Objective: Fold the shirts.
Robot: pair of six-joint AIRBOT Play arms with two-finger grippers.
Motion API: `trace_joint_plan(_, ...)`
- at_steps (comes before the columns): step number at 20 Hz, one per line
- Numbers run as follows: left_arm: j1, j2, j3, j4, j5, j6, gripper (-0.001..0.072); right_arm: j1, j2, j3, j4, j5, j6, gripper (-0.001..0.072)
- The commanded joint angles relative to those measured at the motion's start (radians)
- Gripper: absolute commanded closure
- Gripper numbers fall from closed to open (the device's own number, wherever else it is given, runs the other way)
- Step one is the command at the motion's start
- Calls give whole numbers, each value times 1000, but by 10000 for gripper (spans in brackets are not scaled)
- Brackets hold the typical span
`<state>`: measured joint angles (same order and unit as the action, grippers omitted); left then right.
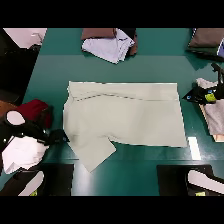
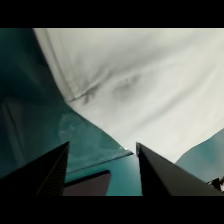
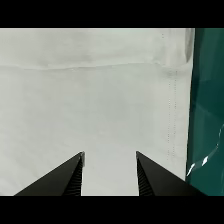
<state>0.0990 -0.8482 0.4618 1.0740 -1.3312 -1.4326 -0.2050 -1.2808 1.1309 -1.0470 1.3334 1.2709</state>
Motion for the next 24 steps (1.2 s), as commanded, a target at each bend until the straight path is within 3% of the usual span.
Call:
trace_joint_plan(1,0,31,-100,-64,36,6,218,-2,4,-6,10,-6,-5,325)
trace_joint_plan(8,0,27,-172,-143,151,49,232,-2,4,-6,13,-8,-4,325)
trace_joint_plan(9,0,27,-172,-145,168,53,304,-2,4,-6,29,-10,-4,325)
trace_joint_plan(11,0,27,-172,-169,209,53,358,-2,4,-6,63,-18,-4,325)
trace_joint_plan(12,0,27,-172,-170,218,56,534,-3,4,-6,56,-18,-4,325)
trace_joint_plan(14,0,28,-169,-180,227,72,675,-13,5,-7,43,3,-4,325)
trace_joint_plan(17,0,28,-134,-200,196,89,676,-69,5,-7,-11,104,1,325)
trace_joint_plan(20,0,29,-45,-201,148,109,676,-156,25,-70,-211,243,37,330)
trace_joint_plan(22,0,29,16,-216,142,132,676,-214,57,-181,-288,259,36,106)
trace_joint_plan(24,0,29,59,-219,144,134,676,-257,81,-302,-288,233,35,137)
